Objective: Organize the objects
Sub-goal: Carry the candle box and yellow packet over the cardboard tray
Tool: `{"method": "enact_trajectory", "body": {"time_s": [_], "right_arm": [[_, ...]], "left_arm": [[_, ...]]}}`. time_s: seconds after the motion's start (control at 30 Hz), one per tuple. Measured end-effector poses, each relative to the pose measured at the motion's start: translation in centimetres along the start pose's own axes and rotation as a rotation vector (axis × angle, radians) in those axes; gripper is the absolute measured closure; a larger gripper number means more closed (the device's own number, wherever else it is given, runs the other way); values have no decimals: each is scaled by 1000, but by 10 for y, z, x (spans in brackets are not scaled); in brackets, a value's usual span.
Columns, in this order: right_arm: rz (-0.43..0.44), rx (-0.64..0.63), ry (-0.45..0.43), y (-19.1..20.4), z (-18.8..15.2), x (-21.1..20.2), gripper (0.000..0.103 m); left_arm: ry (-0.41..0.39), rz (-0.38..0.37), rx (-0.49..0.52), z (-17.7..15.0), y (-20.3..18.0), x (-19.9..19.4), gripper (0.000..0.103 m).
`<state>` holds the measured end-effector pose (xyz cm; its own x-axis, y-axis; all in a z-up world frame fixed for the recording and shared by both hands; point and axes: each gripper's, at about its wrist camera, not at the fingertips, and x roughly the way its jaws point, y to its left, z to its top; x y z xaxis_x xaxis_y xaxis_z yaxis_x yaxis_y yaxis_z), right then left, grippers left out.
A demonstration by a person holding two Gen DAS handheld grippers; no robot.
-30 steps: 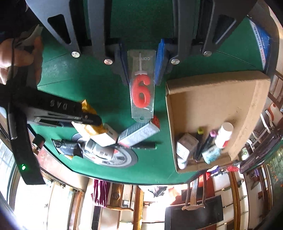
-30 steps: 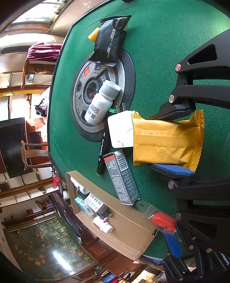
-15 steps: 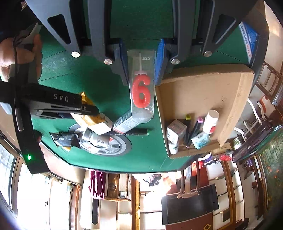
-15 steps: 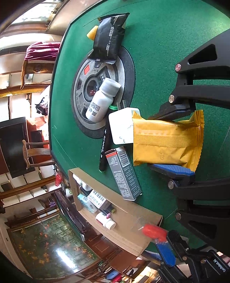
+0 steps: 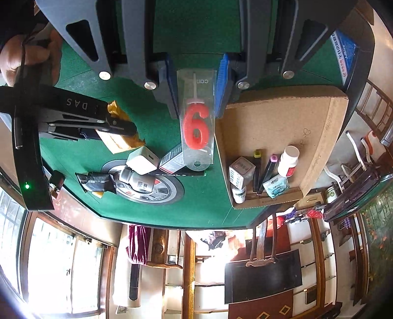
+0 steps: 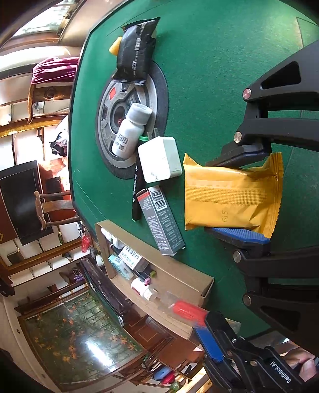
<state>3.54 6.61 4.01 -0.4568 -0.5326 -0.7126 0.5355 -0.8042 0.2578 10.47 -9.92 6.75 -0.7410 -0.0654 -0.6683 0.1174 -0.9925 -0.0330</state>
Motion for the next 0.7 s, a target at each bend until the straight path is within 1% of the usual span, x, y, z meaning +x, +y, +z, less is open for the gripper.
{"method": "enact_trajectory", "body": {"time_s": [0.13,0.27,0.43,0.57,0.7], "right_arm": [[11,13,5,4,0,-3,55],[20,1,10,16,3,-7,55],[53,-41,19,47,12,-9,55],[84,-88,25,77,25,-7,55],[99,-136,35,104,40,3,55]], "left_arm": [[-22,-19,-35,0,14,-7,76],[-47,-26,-79,1,37,-15,76],[-80,-4,-149,1,78,-27,76],[-81,16,-192,3,110,-30,76],[-74,27,-210,11,135,-27,76]]}}
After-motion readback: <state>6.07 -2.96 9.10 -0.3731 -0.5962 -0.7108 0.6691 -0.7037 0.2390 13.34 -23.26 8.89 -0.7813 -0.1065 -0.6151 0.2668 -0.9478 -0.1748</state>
